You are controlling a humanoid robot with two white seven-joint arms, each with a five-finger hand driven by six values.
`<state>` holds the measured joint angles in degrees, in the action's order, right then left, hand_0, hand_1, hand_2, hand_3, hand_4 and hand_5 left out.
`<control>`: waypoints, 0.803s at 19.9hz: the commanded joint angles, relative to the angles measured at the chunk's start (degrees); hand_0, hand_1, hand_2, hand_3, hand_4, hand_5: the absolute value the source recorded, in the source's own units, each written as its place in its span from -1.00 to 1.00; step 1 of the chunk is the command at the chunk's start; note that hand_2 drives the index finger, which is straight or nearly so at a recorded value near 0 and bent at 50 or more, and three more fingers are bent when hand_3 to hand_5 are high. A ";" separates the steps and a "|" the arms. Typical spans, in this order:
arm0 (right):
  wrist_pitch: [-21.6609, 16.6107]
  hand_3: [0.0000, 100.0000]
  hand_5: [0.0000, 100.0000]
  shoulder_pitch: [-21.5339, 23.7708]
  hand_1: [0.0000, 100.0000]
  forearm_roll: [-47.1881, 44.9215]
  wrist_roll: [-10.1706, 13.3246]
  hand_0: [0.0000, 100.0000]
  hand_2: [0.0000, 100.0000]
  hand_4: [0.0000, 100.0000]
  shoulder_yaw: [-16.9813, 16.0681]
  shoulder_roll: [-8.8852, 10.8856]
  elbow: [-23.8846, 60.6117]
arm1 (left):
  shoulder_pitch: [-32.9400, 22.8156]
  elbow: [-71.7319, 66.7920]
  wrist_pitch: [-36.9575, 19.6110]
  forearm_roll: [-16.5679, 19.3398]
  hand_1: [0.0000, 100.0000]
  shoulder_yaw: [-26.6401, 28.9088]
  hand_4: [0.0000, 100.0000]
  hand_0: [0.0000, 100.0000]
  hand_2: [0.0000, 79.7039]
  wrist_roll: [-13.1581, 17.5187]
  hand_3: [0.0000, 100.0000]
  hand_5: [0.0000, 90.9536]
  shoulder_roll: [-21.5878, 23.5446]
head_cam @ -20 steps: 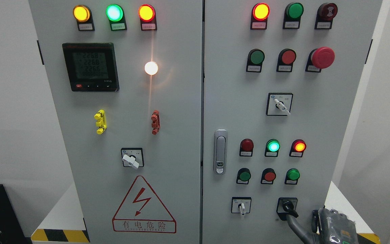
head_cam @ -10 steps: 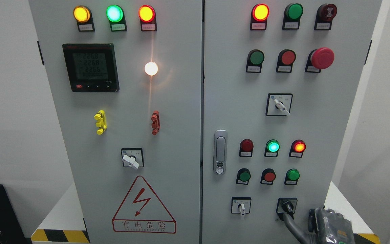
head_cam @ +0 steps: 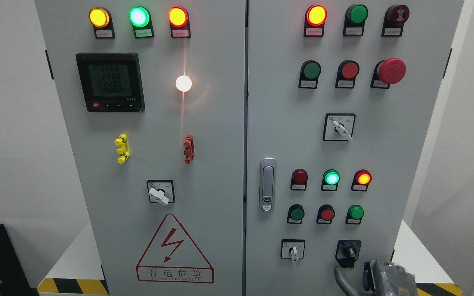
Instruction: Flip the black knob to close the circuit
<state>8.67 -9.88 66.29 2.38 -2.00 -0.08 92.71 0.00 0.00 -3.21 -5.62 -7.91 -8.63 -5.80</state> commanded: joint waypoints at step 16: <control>-0.76 0.84 0.54 12.60 -0.90 -28.20 5.53 -1.00 0.26 0.65 1.74 -7.56 16.27 | -1.32 1.67 -0.05 0.00 0.11 0.00 -1.00 -0.76 -1.00 0.01 -1.00 -1.00 0.00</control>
<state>8.12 -1.03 50.06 7.28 -0.49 -4.97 101.87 0.00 0.00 -3.21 -5.62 -7.91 -8.63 -5.80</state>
